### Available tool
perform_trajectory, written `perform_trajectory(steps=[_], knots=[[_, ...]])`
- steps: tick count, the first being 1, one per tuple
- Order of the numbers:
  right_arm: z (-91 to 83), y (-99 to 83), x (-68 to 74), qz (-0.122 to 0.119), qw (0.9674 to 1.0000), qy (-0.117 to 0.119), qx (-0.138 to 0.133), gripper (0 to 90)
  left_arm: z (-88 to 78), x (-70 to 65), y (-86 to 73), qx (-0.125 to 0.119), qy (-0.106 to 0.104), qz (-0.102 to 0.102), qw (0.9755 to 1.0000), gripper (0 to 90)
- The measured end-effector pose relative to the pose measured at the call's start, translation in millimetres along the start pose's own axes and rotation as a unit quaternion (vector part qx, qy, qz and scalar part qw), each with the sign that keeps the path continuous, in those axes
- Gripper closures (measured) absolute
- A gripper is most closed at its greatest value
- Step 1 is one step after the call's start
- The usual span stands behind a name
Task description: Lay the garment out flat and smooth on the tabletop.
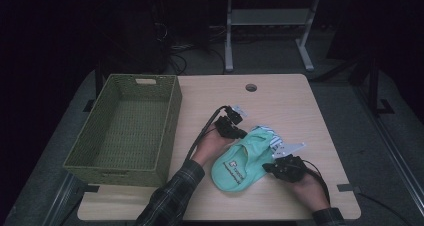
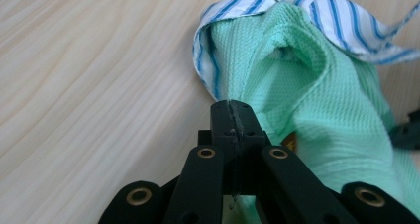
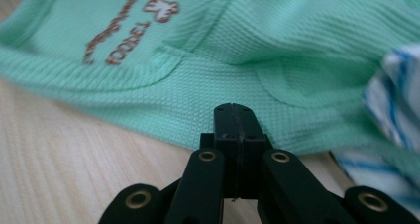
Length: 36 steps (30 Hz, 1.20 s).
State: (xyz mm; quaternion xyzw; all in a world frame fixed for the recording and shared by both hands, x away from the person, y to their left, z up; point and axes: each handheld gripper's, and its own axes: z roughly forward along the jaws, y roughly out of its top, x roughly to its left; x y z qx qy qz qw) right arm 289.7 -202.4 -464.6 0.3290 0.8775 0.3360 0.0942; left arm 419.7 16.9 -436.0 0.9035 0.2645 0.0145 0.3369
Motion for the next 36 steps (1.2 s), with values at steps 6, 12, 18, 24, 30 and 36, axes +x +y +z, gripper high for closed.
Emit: perform_trajectory(steps=[6,12,18,24,30,36], knots=[[-3.8,-1.9,-10.5,0.002,0.9998,-0.021,0.007,90.0,-10.8,4.6,-16.2,0.000,0.013,-0.017,0.9998,89.7],[-3.6,0.8,-23.4,-0.004,0.9987,-0.048,0.013,90.0,-17.8,0.5,-30.8,0.022,0.019,-0.007,0.9995,89.8],[0.6,5.1,-39.6,-0.002,0.9972,-0.074,0.009,90.0,-20.9,-6.9,-45.9,0.030,0.017,-0.009,0.9994,89.7],[-1.5,6.7,-39.4,0.007,0.9979,-0.064,-0.010,85.0,-28.6,-13.3,-54.1,0.009,0.008,-0.019,0.9997,80.7],[-12.9,6.2,-26.6,0.029,0.9986,-0.014,-0.043,76.8,-40.9,-30.5,-60.7,-0.005,-0.005,-0.010,0.9999,74.3],[-10.3,4.3,-7.5,0.023,0.9989,0.012,-0.039,67.8,-43.0,-48.7,-68.4,-0.006,-0.031,-0.010,0.9994,64.9]])
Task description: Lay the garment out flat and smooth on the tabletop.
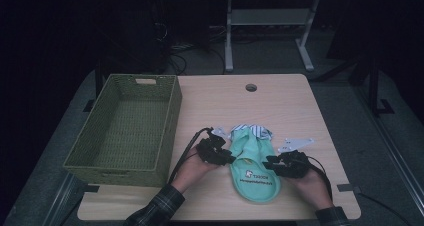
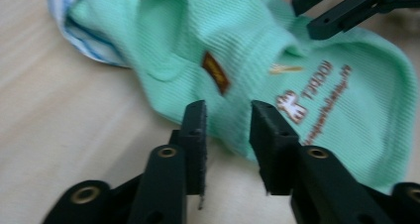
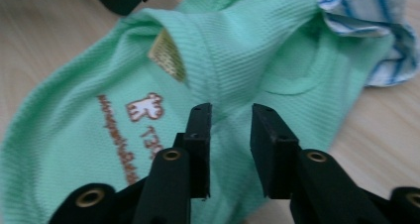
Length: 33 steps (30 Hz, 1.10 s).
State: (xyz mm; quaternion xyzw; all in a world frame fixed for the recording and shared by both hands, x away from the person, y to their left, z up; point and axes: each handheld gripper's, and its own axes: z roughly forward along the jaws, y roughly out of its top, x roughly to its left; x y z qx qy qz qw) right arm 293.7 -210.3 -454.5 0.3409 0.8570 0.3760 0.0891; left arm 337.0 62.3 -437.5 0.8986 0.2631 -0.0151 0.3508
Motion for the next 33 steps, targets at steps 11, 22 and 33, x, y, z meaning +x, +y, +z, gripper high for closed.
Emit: perform_trajectory(steps=[11,22,33], knots=[[15.9,3.6,7.3,-0.006,0.9997,-0.009,0.024,63.1,8.8,-7.4,-4.2,0.025,0.018,0.008,0.9995,86.5],[14.3,1.4,4.1,-0.012,0.9994,-0.011,0.030,77.7,-10.9,-9.0,-4.0,0.022,0.021,-0.001,0.9995,84.6],[11.5,0.5,2.8,-0.015,0.9994,-0.014,0.029,79.9,27.7,-25.4,-0.1,0.041,-0.002,0.011,0.9991,79.5]])
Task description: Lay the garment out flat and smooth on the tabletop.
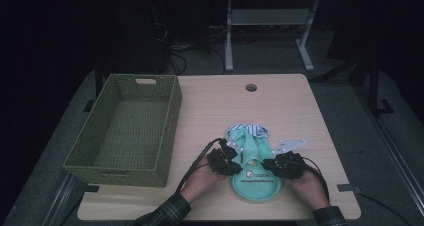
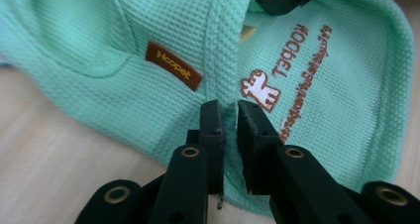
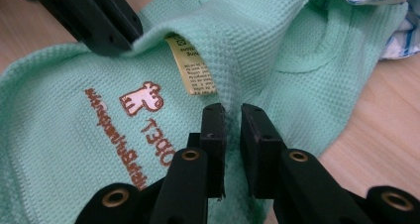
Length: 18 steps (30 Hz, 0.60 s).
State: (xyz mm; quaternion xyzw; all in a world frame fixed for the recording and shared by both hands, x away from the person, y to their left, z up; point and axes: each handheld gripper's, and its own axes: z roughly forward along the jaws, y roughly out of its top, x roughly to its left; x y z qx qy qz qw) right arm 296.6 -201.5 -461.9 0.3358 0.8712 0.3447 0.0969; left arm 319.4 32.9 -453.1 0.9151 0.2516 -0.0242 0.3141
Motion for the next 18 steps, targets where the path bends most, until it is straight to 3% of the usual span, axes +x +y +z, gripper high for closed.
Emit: perform_trajectory(steps=[1,4,6,9,12,15,17,18], knots=[[-0.2,-0.1,-0.4,-0.002,1.0000,0.000,-0.001,79.7,-3.5,1.7,0.4,0.000,0.000,0.003,1.0000,77.2],[-5.6,-0.6,-2.5,0.004,0.9999,0.003,-0.013,76.0,-17.6,6.2,1.5,-0.033,0.004,-0.005,0.9995,69.6],[-11.5,-1.9,-6.1,0.013,0.9996,0.001,-0.027,74.6,-24.5,10.6,1.0,-0.044,0.011,-0.008,0.9989,70.3],[-17.7,-4.9,-13.8,0.020,0.9993,-0.008,-0.032,77.9,-24.2,17.0,-1.5,-0.054,0.021,-0.024,0.9980,78.4],[-16.9,-6.9,-18.3,0.032,0.9991,-0.006,-0.026,83.5,-16.0,16.5,-2.0,-0.047,0.023,-0.016,0.9985,82.9],[-12.4,-6.4,-15.9,0.022,0.9997,0.002,-0.011,86.6,-3.4,11.8,-1.9,-0.031,0.032,-0.007,0.9990,84.5],[-8.9,-7.0,-13.8,0.010,0.9999,-0.006,0.004,87.4,-0.1,11.7,-4.4,-0.017,0.037,0.006,0.9991,85.8],[-7.6,-8.0,-13.3,0.005,0.9998,-0.011,0.015,88.1,0.0,11.2,-5.0,-0.021,0.038,-0.001,0.9990,86.8]])
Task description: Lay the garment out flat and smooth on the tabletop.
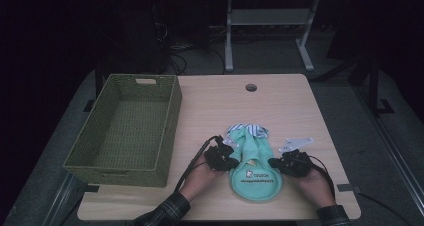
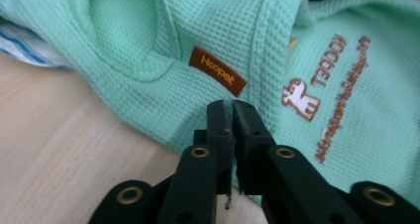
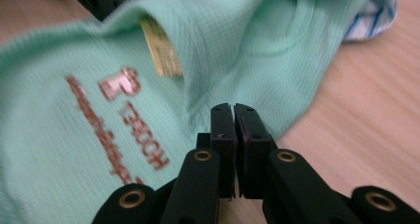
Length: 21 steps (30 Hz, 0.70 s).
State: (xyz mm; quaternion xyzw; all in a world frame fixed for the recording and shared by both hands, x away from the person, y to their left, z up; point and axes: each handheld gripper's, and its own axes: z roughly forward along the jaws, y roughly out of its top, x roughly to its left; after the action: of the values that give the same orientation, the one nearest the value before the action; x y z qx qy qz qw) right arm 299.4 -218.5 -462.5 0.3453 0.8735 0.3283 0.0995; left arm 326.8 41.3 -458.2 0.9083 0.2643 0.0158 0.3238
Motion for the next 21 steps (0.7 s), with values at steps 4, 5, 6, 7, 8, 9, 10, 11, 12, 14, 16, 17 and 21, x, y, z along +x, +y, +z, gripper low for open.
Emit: perform_trajectory(steps=[4,5,6,7,8,9,10,11,12,14,16,17,21], knots=[[-3.2,-4.6,-3.6,0.003,1.0000,-0.005,0.004,89.0,-6.0,3.4,-4.0,0.012,0.016,0.014,0.9997,88.5],[-4.4,-6.0,-5.4,0.007,1.0000,-0.003,0.004,89.1,-6.8,4.1,-5.2,0.009,0.018,0.013,0.9997,88.9],[-5.4,-6.8,-6.3,0.009,0.9999,-0.004,0.005,89.2,-8.7,5.0,-6.4,0.013,0.021,0.013,0.9996,89.3],[-6.6,-8.2,-7.3,0.012,0.9999,-0.003,0.006,89.3,-10.7,6.2,-8.4,0.014,0.024,0.013,0.9995,89.4],[-8.1,-10.0,-7.9,0.013,0.9999,-0.004,0.006,89.4,-12.6,7.0,-10.0,0.017,0.024,0.013,0.9995,89.5],[-9.5,-11.8,-7.6,0.016,0.9999,-0.002,0.005,89.4,-14.0,7.3,-11.3,0.018,0.025,0.012,0.9995,89.6],[-10.6,-13.1,-7.4,0.018,0.9998,-0.001,0.006,89.4,-16.4,7.4,-13.6,0.020,0.028,0.011,0.9993,89.7],[-12.5,-15.9,-7.2,0.019,0.9998,0.002,0.004,89.4,-17.3,7.7,-14.6,0.021,0.026,0.010,0.9994,89.7],[-13.2,-17.0,-6.9,0.020,0.9998,0.003,0.003,89.4,-18.2,7.5,-15.6,0.022,0.023,0.008,0.9995,89.6],[-14.1,-18.3,-5.9,0.021,0.9997,0.009,0.002,89.0,-18.6,5.6,-16.3,0.021,0.012,0.001,0.9997,89.5],[-14.4,-15.7,-4.3,0.012,0.9998,0.012,-0.008,89.0,-19.7,5.2,-12.5,0.023,0.015,0.007,0.9996,88.0],[-15.4,-12.9,-4.1,0.009,0.9998,0.010,-0.013,89.0,-20.4,5.6,-9.8,0.021,0.017,0.008,0.9996,87.4],[-14.6,3.5,-12.6,0.007,0.9995,0.002,-0.030,89.1,-24.3,15.2,4.0,0.004,0.030,0.002,0.9995,87.1]])
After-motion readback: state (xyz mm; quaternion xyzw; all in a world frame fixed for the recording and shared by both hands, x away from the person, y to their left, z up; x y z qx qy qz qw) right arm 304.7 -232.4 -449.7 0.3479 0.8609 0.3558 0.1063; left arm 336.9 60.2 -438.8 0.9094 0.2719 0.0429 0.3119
